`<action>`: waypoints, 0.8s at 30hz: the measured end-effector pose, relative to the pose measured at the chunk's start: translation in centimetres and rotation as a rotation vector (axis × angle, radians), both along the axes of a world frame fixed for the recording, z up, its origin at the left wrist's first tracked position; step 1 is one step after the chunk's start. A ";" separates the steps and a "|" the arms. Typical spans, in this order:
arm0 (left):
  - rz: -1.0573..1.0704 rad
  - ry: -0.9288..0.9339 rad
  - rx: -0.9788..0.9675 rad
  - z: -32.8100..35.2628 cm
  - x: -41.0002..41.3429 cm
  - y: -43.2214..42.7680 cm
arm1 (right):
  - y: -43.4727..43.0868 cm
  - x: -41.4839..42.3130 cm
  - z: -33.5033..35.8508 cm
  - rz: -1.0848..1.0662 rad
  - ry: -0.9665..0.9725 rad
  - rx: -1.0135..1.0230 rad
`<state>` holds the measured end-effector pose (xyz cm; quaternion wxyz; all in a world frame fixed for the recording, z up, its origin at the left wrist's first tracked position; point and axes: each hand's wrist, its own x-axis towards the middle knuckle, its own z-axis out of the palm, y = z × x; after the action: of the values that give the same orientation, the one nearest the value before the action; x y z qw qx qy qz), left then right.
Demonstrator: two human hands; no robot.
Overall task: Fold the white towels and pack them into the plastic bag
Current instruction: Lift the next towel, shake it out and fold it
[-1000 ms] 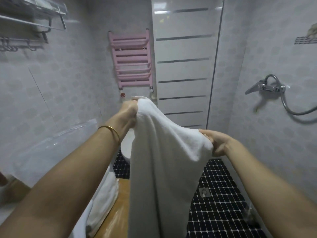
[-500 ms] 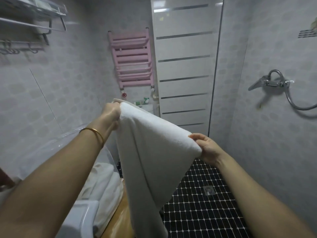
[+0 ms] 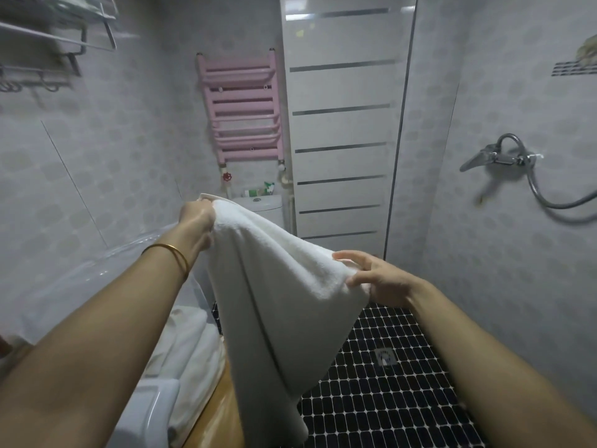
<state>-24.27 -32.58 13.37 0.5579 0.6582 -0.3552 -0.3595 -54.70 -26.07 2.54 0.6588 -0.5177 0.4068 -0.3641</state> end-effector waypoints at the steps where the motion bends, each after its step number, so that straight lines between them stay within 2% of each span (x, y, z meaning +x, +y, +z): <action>1: -0.012 -0.011 -0.004 0.1 -0.1 0.0 | 0.0 -0.1 -0.2 0.013 -0.005 0.026; 4: -0.042 -0.035 -0.002 0.4 -0.4 0.1 | 0.2 0.1 -1.5 -0.005 -0.040 0.074; 10: -0.041 -0.088 0.033 0.5 -0.6 -0.2 | 0.1 0.8 -3.3 -0.295 -0.334 0.069; 13: -0.049 -0.151 0.043 0.0 -0.5 -0.5 | -0.1 1.6 -2.9 -0.461 -0.316 0.112; 16: -0.059 -0.215 0.069 -0.5 -0.4 -0.6 | 0.0 2.2 -2.0 -0.536 -0.250 0.141; 18: -0.055 -0.228 0.099 -0.9 0.0 -0.7 | 0.4 2.1 -1.2 -0.482 -0.271 0.146; 20: -0.051 -0.235 0.130 -1.3 0.7 -0.7 | 1.1 1.7 -0.4 -0.327 -0.270 0.126; 24: -0.047 -0.288 0.187 -2.1 2.3 -0.4 | 2.1 1.2 0.7 -0.041 0.033 -0.062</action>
<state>-22.01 -32.93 11.26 0.4289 0.7436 -0.4117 -0.3060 -53.46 -23.99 3.27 0.6278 -0.5355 0.4167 -0.3814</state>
